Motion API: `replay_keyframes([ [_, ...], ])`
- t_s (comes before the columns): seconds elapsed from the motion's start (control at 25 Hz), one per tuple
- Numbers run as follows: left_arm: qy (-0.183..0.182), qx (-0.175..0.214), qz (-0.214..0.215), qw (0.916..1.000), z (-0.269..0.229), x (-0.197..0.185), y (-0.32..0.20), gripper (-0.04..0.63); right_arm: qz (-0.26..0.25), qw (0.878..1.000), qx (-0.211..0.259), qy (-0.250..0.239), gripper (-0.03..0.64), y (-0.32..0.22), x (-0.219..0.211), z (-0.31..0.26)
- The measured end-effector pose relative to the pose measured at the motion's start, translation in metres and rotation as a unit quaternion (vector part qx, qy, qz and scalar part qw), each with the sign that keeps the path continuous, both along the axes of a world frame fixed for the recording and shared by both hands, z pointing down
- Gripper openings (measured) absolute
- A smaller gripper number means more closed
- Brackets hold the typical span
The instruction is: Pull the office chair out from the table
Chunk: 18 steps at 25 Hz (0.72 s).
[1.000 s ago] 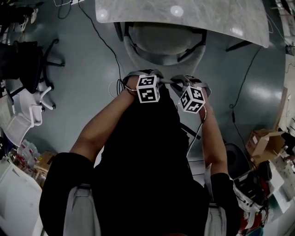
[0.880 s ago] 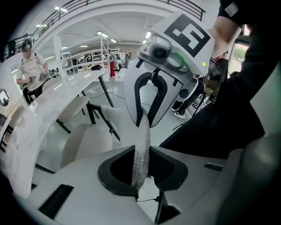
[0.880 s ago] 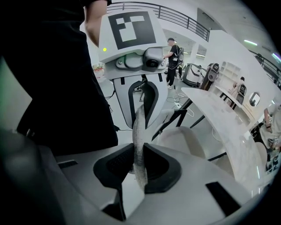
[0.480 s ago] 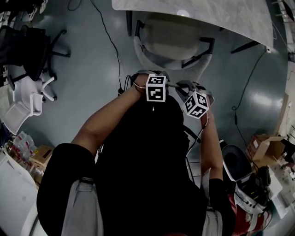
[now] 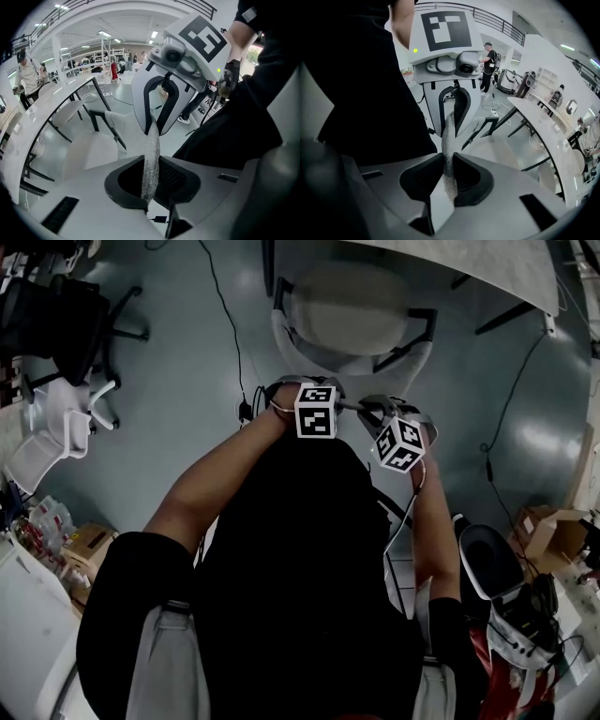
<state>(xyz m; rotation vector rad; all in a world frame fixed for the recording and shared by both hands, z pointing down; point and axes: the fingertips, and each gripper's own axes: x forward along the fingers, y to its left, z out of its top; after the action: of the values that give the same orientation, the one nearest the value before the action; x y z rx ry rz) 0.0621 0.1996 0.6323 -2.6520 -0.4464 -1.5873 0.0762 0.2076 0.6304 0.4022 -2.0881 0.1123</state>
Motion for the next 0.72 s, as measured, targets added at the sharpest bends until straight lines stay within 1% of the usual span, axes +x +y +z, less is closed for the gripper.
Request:
replay_keyframes([
  [0.12, -0.002, 0.003, 0.0, 1.0, -0.001, -0.005, 0.022, 0.083, -0.006, 1.0, 0.003, -0.005, 0.072, 0.022, -0.005, -0.001],
  [0.4, -0.009, 0.003, -0.001, 1.0, -0.003, -0.031, 0.06, 0.083, -0.012, 1.0, 0.003, -0.013, 0.072, 0.061, -0.031, -0.004],
  [0.72, -0.018, 0.001, 0.001, 0.9998, -0.001, -0.044, 0.094, 0.083, -0.02, 1.0, -0.005, -0.006, 0.071, 0.096, -0.045, -0.004],
])
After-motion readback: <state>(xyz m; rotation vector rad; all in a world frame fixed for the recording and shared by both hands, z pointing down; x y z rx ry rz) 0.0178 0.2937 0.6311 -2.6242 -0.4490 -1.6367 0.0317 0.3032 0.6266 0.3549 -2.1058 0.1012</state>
